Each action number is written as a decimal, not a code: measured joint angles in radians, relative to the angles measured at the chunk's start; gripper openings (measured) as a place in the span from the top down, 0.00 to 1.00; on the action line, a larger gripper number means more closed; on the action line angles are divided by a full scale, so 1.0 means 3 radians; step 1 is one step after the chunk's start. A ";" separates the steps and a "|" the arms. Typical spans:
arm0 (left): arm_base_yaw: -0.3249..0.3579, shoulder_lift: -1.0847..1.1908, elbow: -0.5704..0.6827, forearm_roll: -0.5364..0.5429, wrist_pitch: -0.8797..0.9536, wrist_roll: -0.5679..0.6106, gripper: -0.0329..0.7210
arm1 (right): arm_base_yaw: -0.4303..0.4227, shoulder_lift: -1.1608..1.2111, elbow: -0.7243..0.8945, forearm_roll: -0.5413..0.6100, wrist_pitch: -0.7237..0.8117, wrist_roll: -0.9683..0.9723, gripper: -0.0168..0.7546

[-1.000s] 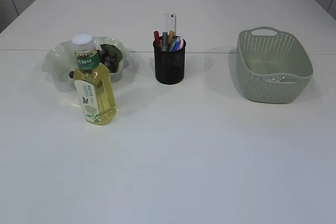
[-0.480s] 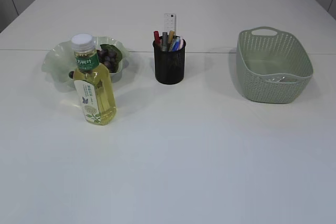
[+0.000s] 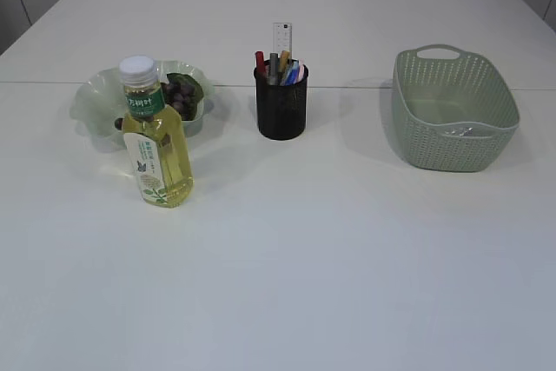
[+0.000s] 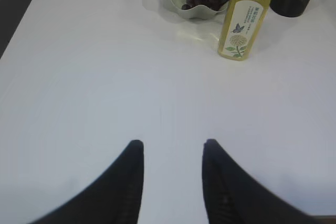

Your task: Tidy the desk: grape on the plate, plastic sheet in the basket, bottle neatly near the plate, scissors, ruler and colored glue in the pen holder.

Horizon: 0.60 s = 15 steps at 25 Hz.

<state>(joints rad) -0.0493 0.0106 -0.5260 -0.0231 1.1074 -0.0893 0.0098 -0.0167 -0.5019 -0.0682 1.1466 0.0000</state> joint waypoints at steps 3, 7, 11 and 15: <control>0.0000 0.0000 0.0000 0.0000 0.0000 0.0000 0.61 | 0.0000 0.0000 0.0000 0.0128 0.0000 -0.0183 0.47; 0.0000 0.0000 0.0000 0.0000 0.0000 0.0013 0.62 | 0.0000 0.0000 0.0000 0.0186 0.0000 -0.0217 0.47; 0.0000 0.0000 0.0000 0.0000 0.0000 0.0013 0.62 | 0.0000 0.0000 0.0000 0.0227 0.0000 -0.0217 0.47; 0.0000 0.0000 0.0000 0.0000 0.0000 0.0018 0.62 | 0.0000 0.0000 0.0000 0.0227 0.0000 -0.0221 0.47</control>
<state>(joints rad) -0.0493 0.0106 -0.5260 -0.0231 1.1074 -0.0840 0.0098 -0.0167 -0.5019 0.0000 1.1466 -0.0662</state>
